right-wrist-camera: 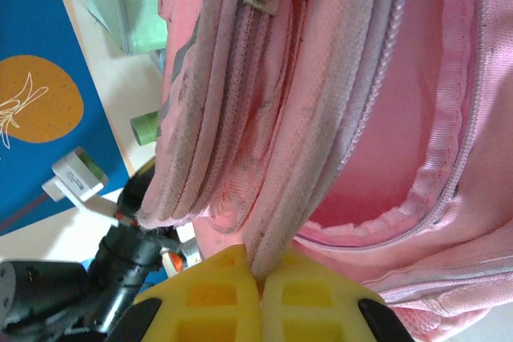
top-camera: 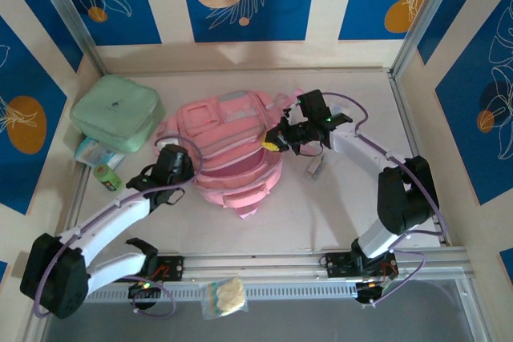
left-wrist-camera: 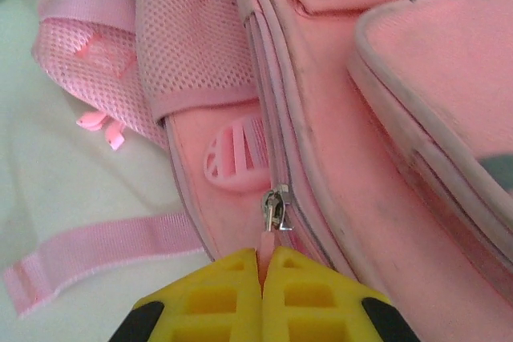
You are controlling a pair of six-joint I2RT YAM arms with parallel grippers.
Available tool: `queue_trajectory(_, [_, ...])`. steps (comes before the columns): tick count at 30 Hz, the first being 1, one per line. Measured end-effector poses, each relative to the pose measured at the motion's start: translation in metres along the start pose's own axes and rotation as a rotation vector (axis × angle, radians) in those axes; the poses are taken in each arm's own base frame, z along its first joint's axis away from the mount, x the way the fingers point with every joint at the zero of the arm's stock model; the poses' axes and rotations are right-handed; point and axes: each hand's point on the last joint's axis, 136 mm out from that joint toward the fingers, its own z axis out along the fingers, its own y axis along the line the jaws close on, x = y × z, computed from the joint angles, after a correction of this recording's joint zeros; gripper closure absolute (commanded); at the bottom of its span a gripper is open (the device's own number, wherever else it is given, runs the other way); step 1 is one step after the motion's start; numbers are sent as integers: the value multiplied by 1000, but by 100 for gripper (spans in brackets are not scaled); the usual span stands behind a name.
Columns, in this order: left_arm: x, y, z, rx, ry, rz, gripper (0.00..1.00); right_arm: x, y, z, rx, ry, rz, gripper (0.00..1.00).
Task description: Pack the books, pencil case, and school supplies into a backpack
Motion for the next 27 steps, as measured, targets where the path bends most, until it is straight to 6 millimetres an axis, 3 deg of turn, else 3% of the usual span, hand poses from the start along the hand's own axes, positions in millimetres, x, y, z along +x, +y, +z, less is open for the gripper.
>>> queue_trajectory(6, [-3, 1, 19, 16, 15, 20, 100, -1, -2, 3, 5, 9, -39, 98])
queue_trajectory(7, [-2, 0, 19, 24, 23, 24, 100, -1, -3, 3, 8, 8, -44, 92])
queue_trajectory(8, [-1, -1, 19, 32, 30, 24, 94, -1, -4, 2, 13, 7, -48, 82])
queue_trajectory(10, [1, -1, 16, 46, 44, 25, 72, -2, -6, 1, 31, -1, -63, 63])
queue_trajectory(13, [2, 1, 2, 64, 54, 11, 57, -8, -12, -8, 79, -42, -90, 47])
queue_trajectory(18, [3, -5, -31, 149, 58, -41, 48, -20, -29, -43, 205, -175, -129, 28])
queue_trajectory(22, [14, -21, -47, 241, 104, -73, 45, -49, -60, -84, 328, -313, -87, 21])
queue_trajectory(27, [36, -53, -56, 324, 196, -44, 42, -95, -125, -119, 482, -407, 61, 19])
